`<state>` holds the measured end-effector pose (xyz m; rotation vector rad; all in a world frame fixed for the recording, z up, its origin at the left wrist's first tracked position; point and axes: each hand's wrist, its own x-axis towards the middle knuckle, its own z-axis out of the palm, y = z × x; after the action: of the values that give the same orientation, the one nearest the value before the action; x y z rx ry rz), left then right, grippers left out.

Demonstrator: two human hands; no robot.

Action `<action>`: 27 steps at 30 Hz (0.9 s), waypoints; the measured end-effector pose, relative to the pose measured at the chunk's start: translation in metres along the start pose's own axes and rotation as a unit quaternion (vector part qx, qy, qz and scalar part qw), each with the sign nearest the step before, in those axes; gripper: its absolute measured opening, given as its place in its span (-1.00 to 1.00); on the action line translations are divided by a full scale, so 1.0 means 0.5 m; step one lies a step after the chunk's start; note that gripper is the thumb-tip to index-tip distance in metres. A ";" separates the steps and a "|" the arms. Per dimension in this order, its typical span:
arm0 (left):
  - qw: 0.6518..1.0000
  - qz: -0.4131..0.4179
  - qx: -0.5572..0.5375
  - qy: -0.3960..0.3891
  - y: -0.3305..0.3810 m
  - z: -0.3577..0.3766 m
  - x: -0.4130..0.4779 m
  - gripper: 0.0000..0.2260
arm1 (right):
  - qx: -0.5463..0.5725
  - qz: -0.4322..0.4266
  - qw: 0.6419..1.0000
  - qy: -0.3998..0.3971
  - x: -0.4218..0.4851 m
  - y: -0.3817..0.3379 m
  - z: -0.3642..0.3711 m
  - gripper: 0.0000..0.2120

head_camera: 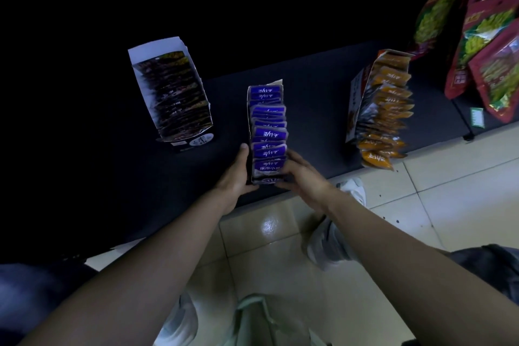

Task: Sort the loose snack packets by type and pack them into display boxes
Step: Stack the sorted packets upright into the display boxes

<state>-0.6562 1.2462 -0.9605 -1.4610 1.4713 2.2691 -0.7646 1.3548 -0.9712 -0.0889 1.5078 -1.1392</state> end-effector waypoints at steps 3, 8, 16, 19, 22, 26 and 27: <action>1.000 0.014 -0.018 0.004 0.002 -0.011 0.016 -0.59 | -0.034 -0.020 0.999 0.010 0.029 -0.021 0.013 -0.45; 0.997 0.049 -0.041 0.052 0.022 -0.045 0.060 -0.64 | -0.068 -0.043 0.997 0.002 0.088 -0.089 0.049 -0.44; 0.944 0.023 -0.203 0.260 -0.010 -0.126 0.097 -0.51 | -0.098 -0.066 0.992 -0.037 0.162 -0.136 0.137 -0.33; 0.922 0.065 -0.246 0.291 -0.015 -0.164 0.093 -0.28 | -0.113 -0.065 0.991 -0.034 0.178 -0.143 0.142 -0.33; 0.932 0.115 -0.207 0.275 -0.014 -0.180 0.080 -0.37 | -0.124 -0.059 0.990 -0.044 0.183 -0.146 0.149 -0.32; 0.925 0.134 -0.199 0.295 -0.021 -0.201 0.076 -0.40 | -0.130 -0.056 0.988 -0.059 0.185 -0.145 0.179 -0.32; 0.923 0.128 -0.196 0.306 -0.026 -0.211 0.075 -0.38 | -0.136 -0.056 0.987 -0.064 0.187 -0.143 0.191 -0.32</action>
<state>-0.5996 1.1599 -1.0064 -2.4039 1.4498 2.4964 -0.7556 1.2036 -0.9746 -0.4308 1.5492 -0.9903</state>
